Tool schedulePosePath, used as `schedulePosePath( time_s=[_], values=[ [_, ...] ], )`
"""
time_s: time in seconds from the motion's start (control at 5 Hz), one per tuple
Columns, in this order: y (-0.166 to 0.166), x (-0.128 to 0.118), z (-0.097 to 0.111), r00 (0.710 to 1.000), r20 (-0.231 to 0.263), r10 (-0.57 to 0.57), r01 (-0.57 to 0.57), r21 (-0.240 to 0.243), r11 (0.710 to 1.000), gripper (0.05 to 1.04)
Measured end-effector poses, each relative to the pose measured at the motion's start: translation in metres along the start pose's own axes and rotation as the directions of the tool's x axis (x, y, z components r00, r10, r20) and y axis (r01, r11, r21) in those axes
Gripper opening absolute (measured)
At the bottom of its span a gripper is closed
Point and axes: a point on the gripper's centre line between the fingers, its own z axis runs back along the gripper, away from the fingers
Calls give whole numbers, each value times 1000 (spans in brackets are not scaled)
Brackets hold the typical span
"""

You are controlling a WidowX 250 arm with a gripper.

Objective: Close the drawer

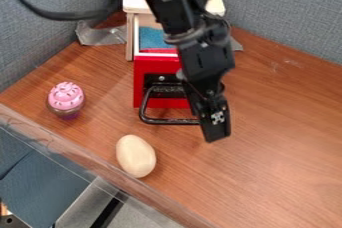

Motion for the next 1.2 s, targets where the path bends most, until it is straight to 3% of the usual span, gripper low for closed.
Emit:
schedulePosePath(
  time_s=[0.2,0.4,0.6,0.8,1.0,1.2],
  values=[
    [2,-4,-15,992,-121,37,-52,-125,991,999],
    [5,-3,-22,981,-186,59,-95,-189,977,999],
    [3,-5,-27,975,-214,57,-109,-239,965,999],
    [3,-2,-27,974,-218,57,-108,-228,968,999],
    [3,-8,-38,968,-249,14,-58,-170,984,999],
    [0,-10,-44,965,-258,-56,55,-12,998,999]
  ],
)
